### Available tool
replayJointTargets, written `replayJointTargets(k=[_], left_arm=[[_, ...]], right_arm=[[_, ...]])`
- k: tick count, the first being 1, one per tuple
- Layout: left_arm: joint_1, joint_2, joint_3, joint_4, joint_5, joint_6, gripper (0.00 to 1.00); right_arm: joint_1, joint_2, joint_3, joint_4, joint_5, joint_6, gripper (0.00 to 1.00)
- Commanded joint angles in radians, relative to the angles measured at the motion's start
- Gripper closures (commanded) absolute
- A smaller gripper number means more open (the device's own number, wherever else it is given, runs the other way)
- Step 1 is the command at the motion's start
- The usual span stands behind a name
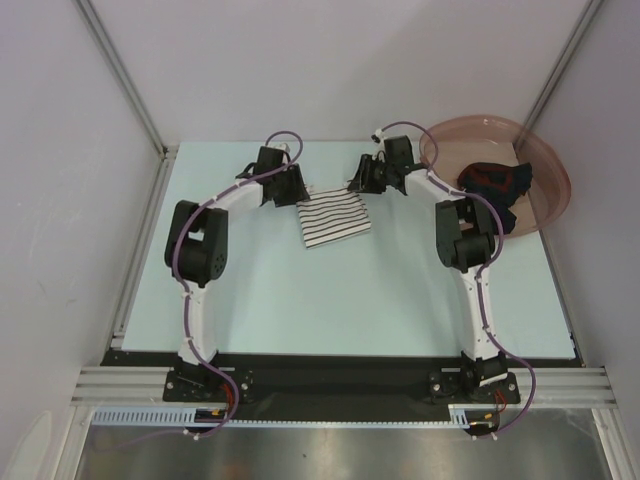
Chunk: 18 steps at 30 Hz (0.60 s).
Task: Fold and stack the tank tops
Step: Fold the tank top
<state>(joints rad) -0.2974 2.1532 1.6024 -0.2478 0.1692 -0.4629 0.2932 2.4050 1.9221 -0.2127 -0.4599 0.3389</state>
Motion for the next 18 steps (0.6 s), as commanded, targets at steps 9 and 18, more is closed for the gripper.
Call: replayJointTargets(k=[9, 18], left_arm=[[-0.008, 0.024, 0.064, 0.025, 0.026, -0.005, 0.68], [-0.008, -0.016, 0.060, 0.021, 0.033, 0.024, 0.92]], right_arm=[[0.009, 0.042, 0.084, 0.007, -0.036, 0.006, 1.00], [0.001, -0.118, -0.087, 0.131, -0.019, 0.005, 1.00]])
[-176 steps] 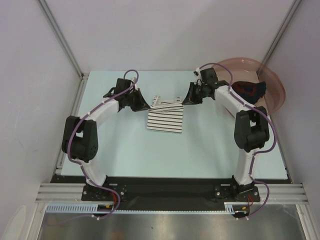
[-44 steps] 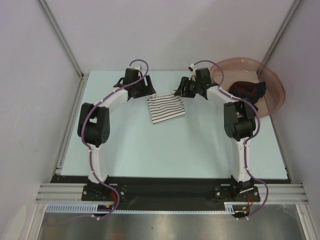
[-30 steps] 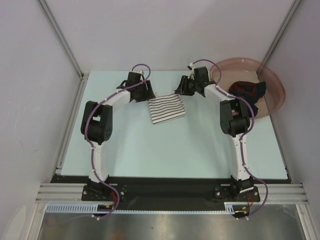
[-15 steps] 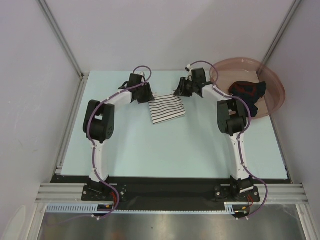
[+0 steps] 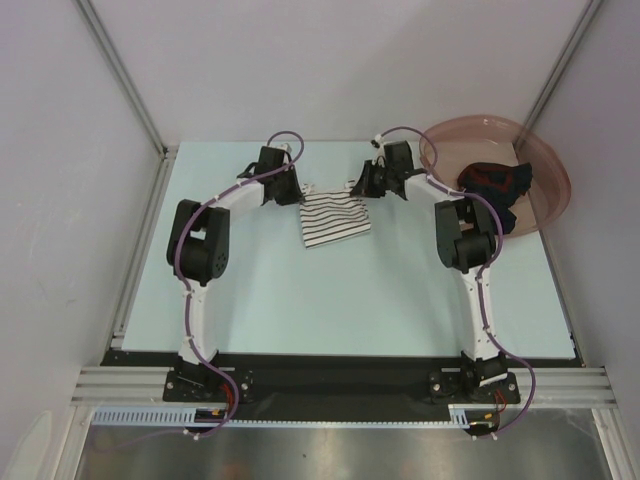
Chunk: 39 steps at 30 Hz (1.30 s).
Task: Fold and stack the tank tops
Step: Fold the tank top
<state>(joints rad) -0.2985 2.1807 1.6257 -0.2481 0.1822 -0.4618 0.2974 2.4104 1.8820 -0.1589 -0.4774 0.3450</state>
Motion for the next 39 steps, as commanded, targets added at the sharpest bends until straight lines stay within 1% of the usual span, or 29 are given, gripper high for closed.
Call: replayJointTargets(k=[1, 5, 7, 15, 18, 22, 25, 27, 28, 29, 30, 31, 32, 33, 34, 35, 36, 38, 39], left_arm=[[-0.008, -0.048, 0.034, 0.021, 0.023, 0.025, 0.92], [-0.011, -0.064, 0.030, 0.032, 0.030, 0.031, 0.92], [-0.014, -0.071, 0.028, 0.038, 0.031, 0.028, 0.92], [-0.024, -0.082, 0.031, 0.073, 0.053, 0.029, 0.90], [-0.024, -0.056, 0.062, 0.066, 0.048, 0.040, 0.90], [-0.024, -0.024, 0.103, 0.044, 0.037, 0.045, 0.90], [-0.024, -0.001, 0.121, 0.033, 0.027, 0.051, 0.88], [-0.024, 0.013, 0.126, 0.017, 0.005, 0.049, 0.87], [-0.022, 0.016, 0.125, 0.020, 0.003, 0.049, 0.85], [-0.022, 0.024, 0.123, 0.023, 0.006, 0.049, 0.84], [-0.022, 0.028, 0.122, 0.023, 0.010, 0.048, 0.75], [-0.022, 0.034, 0.122, 0.023, 0.011, 0.048, 0.70], [-0.022, 0.042, 0.122, 0.024, 0.013, 0.049, 0.69], [-0.022, 0.045, 0.123, 0.021, 0.010, 0.049, 0.55], [-0.024, 0.047, 0.129, 0.009, 0.002, 0.051, 0.44], [-0.022, 0.047, 0.129, 0.004, -0.009, 0.051, 0.36], [-0.024, 0.044, 0.129, -0.005, -0.029, 0.058, 0.22], [-0.022, 0.015, 0.122, -0.014, -0.044, 0.071, 0.20], [-0.024, -0.001, 0.114, -0.014, -0.053, 0.078, 0.20]], right_arm=[[-0.004, -0.140, -0.072, 0.113, 0.003, 0.000, 1.00], [-0.014, -0.218, -0.188, 0.200, 0.014, 0.015, 1.00], [-0.024, -0.247, -0.216, 0.240, 0.011, 0.034, 1.00], [-0.047, -0.278, -0.290, 0.298, 0.005, 0.061, 1.00], [-0.052, -0.264, -0.287, 0.300, 0.003, 0.069, 1.00], [-0.058, -0.205, -0.227, 0.269, -0.024, 0.068, 1.00], [-0.060, -0.172, -0.225, 0.291, -0.021, 0.083, 1.00], [-0.060, -0.146, -0.183, 0.277, -0.027, 0.080, 1.00], [-0.057, -0.114, -0.163, 0.241, -0.033, 0.066, 0.99], [-0.058, -0.102, -0.129, 0.227, -0.033, 0.063, 0.95], [-0.054, -0.093, -0.123, 0.216, -0.032, 0.060, 0.89], [-0.053, -0.085, -0.123, 0.213, -0.026, 0.060, 0.83], [-0.053, -0.085, -0.126, 0.217, -0.024, 0.061, 0.82], [-0.052, -0.086, -0.132, 0.220, -0.024, 0.061, 0.78], [-0.052, -0.089, -0.133, 0.219, -0.021, 0.058, 0.74], [-0.052, -0.097, -0.138, 0.219, -0.020, 0.055, 0.66], [-0.052, -0.115, -0.155, 0.223, -0.015, 0.054, 0.59], [-0.052, -0.140, -0.170, 0.219, -0.013, 0.046, 0.57], [-0.050, -0.155, -0.179, 0.213, -0.009, 0.043, 0.53]])
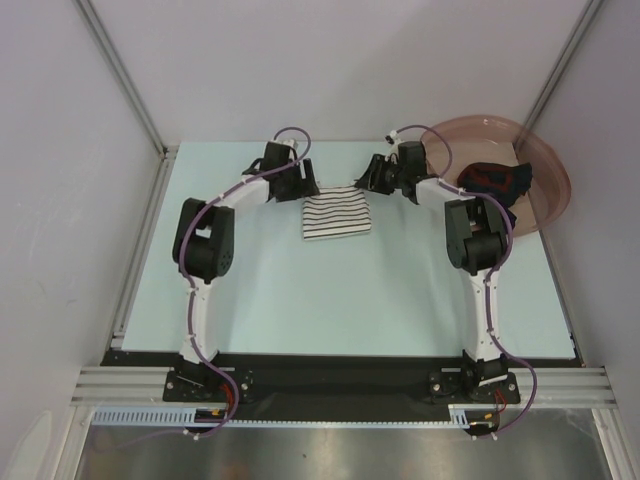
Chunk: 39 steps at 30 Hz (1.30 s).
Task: Fold and stack the tank tops
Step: Fold the tank top
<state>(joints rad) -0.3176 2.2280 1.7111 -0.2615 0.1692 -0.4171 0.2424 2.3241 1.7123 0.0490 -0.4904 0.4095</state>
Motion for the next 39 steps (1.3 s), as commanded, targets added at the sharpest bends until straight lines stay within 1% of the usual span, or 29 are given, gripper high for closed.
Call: replayJointTargets(k=[1, 3, 5, 6, 8, 9, 10, 11, 12, 13, 15, 17, 19, 20, 22, 26, 27, 30, 32, 33, 36, 39], left_arm=[[-0.005, -0.066, 0.019, 0.002, -0.043, 0.037, 0.20], [-0.008, -0.123, -0.013, 0.002, -0.068, 0.046, 0.20], [-0.015, -0.178, -0.036, 0.001, -0.083, 0.054, 0.20], [-0.018, -0.194, -0.039, -0.002, -0.089, 0.060, 0.20], [-0.026, -0.221, -0.042, -0.004, -0.065, 0.061, 0.20], [-0.028, -0.225, -0.042, -0.001, -0.044, 0.055, 0.22], [-0.029, -0.225, -0.038, 0.008, 0.014, 0.051, 0.23], [-0.029, -0.208, -0.033, 0.013, 0.041, 0.041, 0.24], [-0.031, -0.197, -0.025, 0.018, 0.071, 0.026, 0.29], [-0.034, -0.182, -0.001, 0.007, 0.090, 0.021, 0.31], [-0.044, -0.136, 0.031, -0.015, 0.096, 0.029, 0.34], [-0.058, -0.098, 0.056, -0.024, 0.099, 0.034, 0.35], [-0.057, -0.076, 0.061, -0.013, 0.115, 0.026, 0.37], [-0.055, -0.047, 0.071, -0.013, 0.118, 0.021, 0.38], [-0.052, -0.018, 0.081, -0.004, 0.145, 0.009, 0.40], [-0.044, 0.062, 0.093, 0.019, 0.144, -0.005, 0.41], [-0.040, 0.080, 0.103, 0.013, 0.136, -0.006, 0.42], [-0.034, 0.117, 0.110, 0.005, 0.135, -0.005, 0.44], [-0.032, 0.104, 0.069, 0.039, 0.130, -0.005, 0.44], [-0.031, 0.101, 0.064, 0.045, 0.128, -0.005, 0.44], [-0.031, 0.094, 0.064, 0.045, 0.133, 0.000, 0.44], [-0.031, 0.073, 0.061, 0.044, 0.133, 0.000, 0.44]], right_arm=[[0.005, -0.089, -0.043, 0.008, 0.006, -0.026, 0.53], [0.011, -0.159, -0.088, 0.024, 0.006, -0.029, 0.54], [0.017, -0.210, -0.164, 0.029, 0.007, -0.029, 0.61], [0.015, -0.254, -0.184, 0.022, -0.002, -0.028, 0.67], [0.012, -0.290, -0.238, 0.003, -0.083, -0.017, 0.77], [0.014, -0.313, -0.262, 0.044, -0.123, 0.021, 0.88], [0.014, -0.315, -0.281, 0.067, -0.208, 0.044, 0.92], [0.018, -0.315, -0.290, 0.074, -0.244, 0.063, 0.96], [0.030, -0.310, -0.290, 0.063, -0.275, 0.077, 1.00], [0.037, -0.298, -0.292, 0.057, -0.316, 0.080, 1.00], [0.063, -0.293, -0.304, 0.011, -0.327, 0.068, 1.00], [0.077, -0.296, -0.333, 0.014, -0.350, 0.054, 1.00], [0.075, -0.292, -0.402, 0.107, -0.391, 0.084, 1.00], [0.071, -0.270, -0.423, 0.144, -0.405, 0.127, 1.00], [0.064, -0.238, -0.457, 0.221, -0.441, 0.159, 1.00], [0.060, -0.171, -0.459, 0.255, -0.428, 0.178, 1.00], [0.054, -0.129, -0.454, 0.299, -0.448, 0.211, 1.00], [0.029, -0.075, -0.447, 0.380, -0.474, 0.296, 1.00], [0.020, -0.069, -0.436, 0.355, -0.456, 0.301, 1.00], [0.018, -0.069, -0.428, 0.288, -0.436, 0.290, 1.00], [0.027, -0.103, -0.444, 0.291, -0.454, 0.282, 1.00], [0.044, -0.170, -0.445, 0.267, -0.453, 0.273, 1.00]])
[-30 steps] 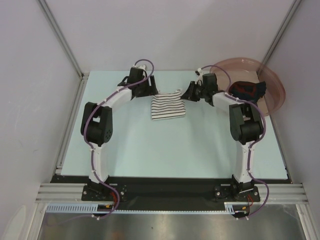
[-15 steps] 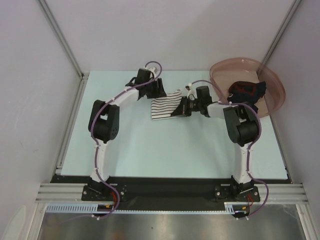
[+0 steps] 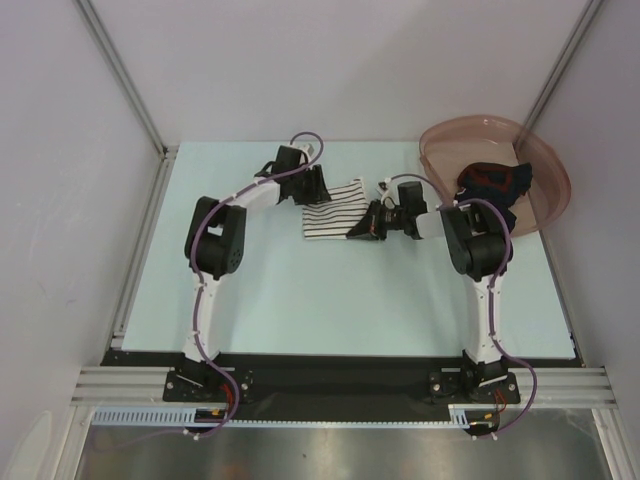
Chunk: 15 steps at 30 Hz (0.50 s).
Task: Fold and stack the tank tops
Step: Fold the tank top
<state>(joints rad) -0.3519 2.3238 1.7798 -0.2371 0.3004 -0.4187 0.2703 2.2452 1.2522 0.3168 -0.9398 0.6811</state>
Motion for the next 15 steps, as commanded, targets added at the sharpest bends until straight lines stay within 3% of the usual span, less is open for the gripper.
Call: replayJointTargets(k=[1, 6, 15], left_arm=[[0.002, -0.041, -0.014, 0.016, 0.002, 0.003, 0.43], [-0.018, -0.158, -0.080, 0.010, -0.072, 0.032, 0.36], [-0.027, -0.428, -0.420, 0.223, 0.017, -0.058, 0.34]], right_arm=[[0.021, -0.120, 0.019, -0.011, -0.004, -0.006, 1.00], [0.026, -0.156, 0.085, -0.056, -0.013, 0.006, 1.00], [0.001, -0.011, 0.197, -0.074, -0.050, 0.046, 0.99]])
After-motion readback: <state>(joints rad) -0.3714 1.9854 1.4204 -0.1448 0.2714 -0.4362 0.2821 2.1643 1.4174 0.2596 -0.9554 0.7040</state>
